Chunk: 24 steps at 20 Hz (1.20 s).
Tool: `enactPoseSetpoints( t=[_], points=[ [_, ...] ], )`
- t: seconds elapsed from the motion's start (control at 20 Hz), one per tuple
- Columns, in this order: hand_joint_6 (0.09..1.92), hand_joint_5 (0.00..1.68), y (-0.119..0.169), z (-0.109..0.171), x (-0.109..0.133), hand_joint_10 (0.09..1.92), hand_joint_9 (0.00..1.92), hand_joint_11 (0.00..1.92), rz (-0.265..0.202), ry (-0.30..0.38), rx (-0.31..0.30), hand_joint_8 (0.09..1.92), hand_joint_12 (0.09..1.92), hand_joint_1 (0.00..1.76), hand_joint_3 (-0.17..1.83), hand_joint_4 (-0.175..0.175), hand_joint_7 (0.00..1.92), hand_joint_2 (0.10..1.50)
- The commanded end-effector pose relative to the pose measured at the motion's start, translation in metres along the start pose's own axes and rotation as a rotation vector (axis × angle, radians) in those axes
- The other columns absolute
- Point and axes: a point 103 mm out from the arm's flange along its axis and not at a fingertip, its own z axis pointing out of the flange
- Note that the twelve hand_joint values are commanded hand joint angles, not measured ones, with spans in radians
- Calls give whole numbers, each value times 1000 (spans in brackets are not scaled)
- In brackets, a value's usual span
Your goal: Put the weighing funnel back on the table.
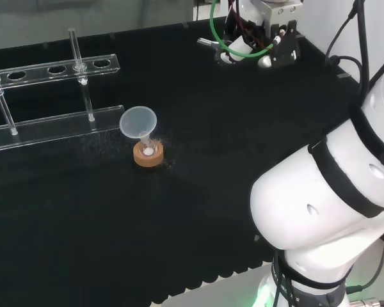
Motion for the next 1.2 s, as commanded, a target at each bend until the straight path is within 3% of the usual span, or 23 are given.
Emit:
enactPoseSetpoints(
  t=[0.05,0.25,0.65,0.95,1.2],
  points=[
    [607,1393,-1,38,-23,184,1774,1698,11,-3,4,591,452,1209,951,-175,1686,455],
    [605,1394,-1,71,-42,184,1775,1699,11,-3,23,590,452,1210,951,-175,1686,454],
    [601,1396,7,146,-67,183,1774,1696,-35,-106,135,588,450,1210,951,-175,1688,453],
    [600,1397,14,171,-83,182,1775,1695,-61,-139,155,587,449,1210,952,-175,1689,453],
    [598,1398,17,188,-99,182,1775,1695,-68,-113,147,586,449,1210,952,-175,1690,453]
  ],
)
